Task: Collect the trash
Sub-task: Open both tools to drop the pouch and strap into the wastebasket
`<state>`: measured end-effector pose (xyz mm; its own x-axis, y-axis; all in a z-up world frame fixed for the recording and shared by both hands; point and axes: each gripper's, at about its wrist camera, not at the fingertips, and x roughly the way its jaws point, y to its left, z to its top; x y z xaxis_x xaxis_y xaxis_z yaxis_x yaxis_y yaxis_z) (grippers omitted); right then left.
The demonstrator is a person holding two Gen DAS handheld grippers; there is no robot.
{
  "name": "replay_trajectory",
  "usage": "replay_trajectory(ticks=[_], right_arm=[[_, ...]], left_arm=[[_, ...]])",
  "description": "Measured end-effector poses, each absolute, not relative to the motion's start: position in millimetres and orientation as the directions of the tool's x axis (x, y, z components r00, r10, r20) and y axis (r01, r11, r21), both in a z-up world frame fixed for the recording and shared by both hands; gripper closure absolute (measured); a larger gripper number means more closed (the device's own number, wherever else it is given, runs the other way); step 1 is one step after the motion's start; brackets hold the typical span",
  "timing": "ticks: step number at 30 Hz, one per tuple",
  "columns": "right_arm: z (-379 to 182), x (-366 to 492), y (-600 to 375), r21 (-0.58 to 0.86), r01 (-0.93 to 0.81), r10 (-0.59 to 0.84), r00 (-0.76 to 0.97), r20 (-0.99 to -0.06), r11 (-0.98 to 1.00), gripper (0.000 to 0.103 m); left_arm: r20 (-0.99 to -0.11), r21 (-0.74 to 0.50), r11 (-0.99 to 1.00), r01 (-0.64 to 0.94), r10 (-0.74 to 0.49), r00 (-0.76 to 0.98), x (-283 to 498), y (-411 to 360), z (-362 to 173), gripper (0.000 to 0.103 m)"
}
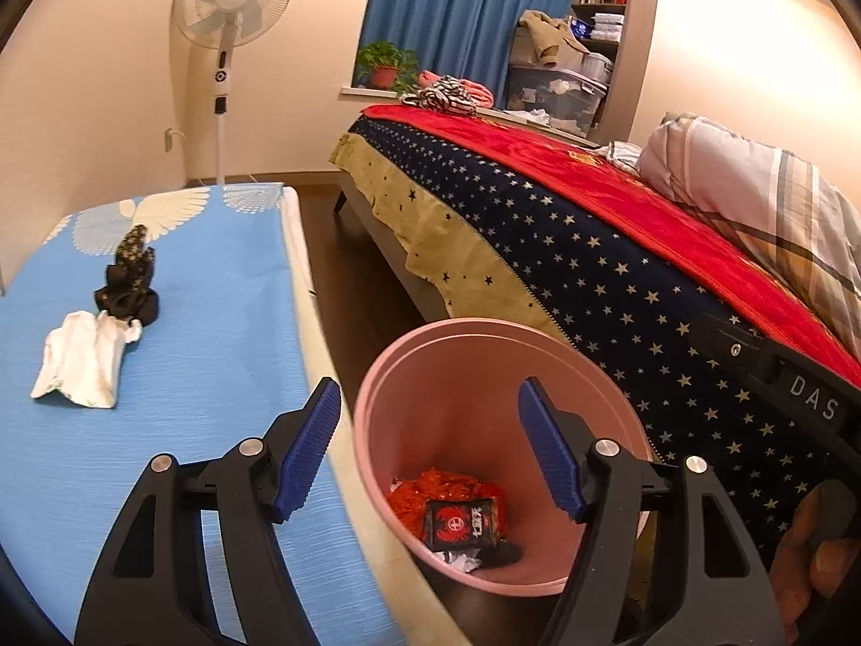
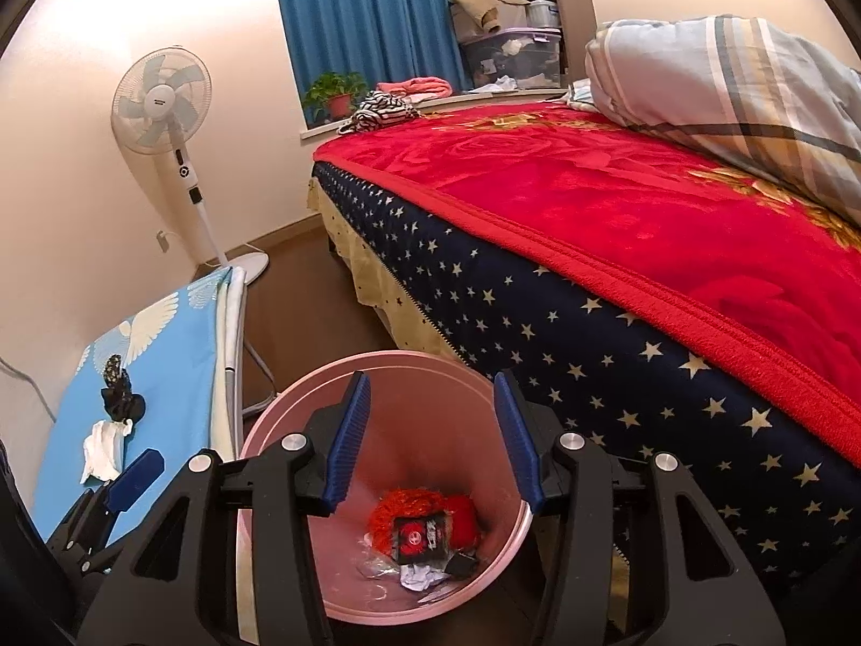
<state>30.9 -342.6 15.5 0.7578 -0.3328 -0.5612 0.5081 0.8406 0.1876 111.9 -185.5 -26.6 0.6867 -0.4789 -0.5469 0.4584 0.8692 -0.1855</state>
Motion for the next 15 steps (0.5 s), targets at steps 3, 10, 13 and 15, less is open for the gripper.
replay_trajectory(ticks=[3, 10, 13, 15], right_arm=[[16, 33, -334, 0.182, 0.478, -0.311, 0.771, -0.555, 0.86, 0.054], [15, 39, -314, 0.189, 0.416, -0.257, 0.797, -0.547, 0.889, 0.054], [13, 44, -303, 0.191, 0.389, -0.231, 0.804, -0.547, 0.901, 0.054], [12, 49, -295, 0.195, 0.37, -0.213, 0.81, -0.546, 0.908, 0.054]], left_arm=[[-0.538, -0.189, 0.876, 0.443, -0.47, 0.7, 112, -174, -23, 0.036], [-0.528, -0.193, 0.899, 0.393, -0.433, 0.731, 113, -143, -20, 0.041], [-0.524, -0.198, 0.911, 0.361, -0.41, 0.746, 115, -127, -20, 0.043], [-0.527, -0.196, 0.923, 0.331, -0.384, 0.758, 118, -116, -21, 0.045]])
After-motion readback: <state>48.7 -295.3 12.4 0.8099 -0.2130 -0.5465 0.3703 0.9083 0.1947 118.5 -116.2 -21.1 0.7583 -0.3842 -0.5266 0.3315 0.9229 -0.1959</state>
